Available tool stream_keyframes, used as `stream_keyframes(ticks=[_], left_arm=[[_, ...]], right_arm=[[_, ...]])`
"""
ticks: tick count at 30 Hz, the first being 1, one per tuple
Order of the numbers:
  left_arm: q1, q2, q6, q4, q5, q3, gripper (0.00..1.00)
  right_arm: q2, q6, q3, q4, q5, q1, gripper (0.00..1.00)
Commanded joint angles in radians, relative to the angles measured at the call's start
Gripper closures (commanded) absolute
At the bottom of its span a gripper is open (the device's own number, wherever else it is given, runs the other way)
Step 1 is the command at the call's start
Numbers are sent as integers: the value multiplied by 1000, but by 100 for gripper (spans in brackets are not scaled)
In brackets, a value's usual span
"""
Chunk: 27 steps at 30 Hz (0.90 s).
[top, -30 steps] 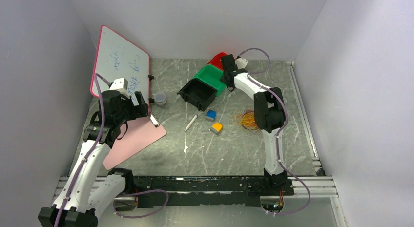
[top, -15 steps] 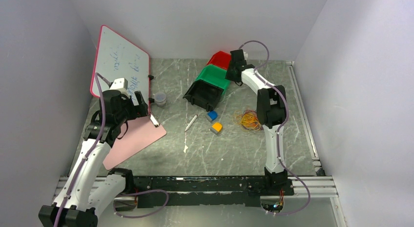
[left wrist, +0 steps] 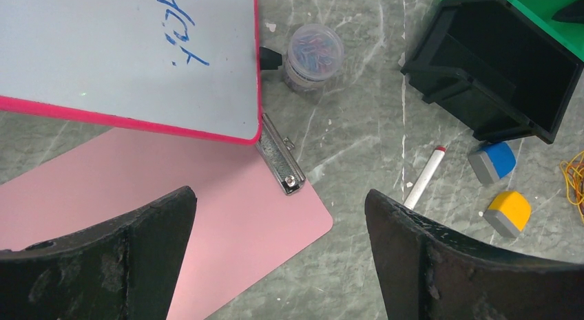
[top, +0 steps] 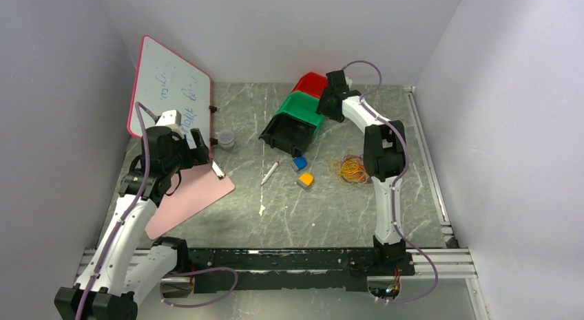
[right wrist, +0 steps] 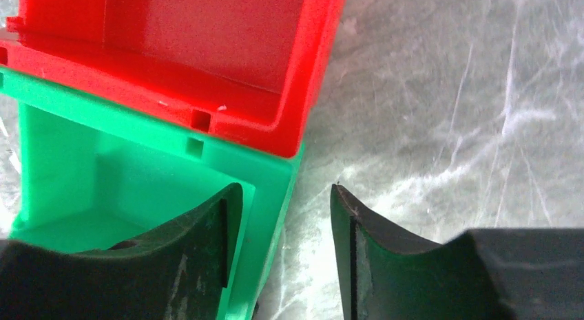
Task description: Untangle the cables
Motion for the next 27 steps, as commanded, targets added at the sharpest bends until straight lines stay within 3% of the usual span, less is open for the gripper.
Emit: stream_keyframes(ticks=[1, 12, 19, 27], left_arm=[[-7, -1, -8, -4, -12, 0, 3], [-11, 5, -5, -1, 1, 0, 4], [-16, 17, -2, 1, 15, 1, 5], [-17, 22, 0, 4, 21, 0, 5]], right_arm=[[-74, 126, -34, -39, 14, 8, 48], [-36, 120, 27, -148, 114, 58, 71], [-8, -48, 94, -158, 126, 57, 79], [35, -322, 152, -134, 32, 58, 83]])
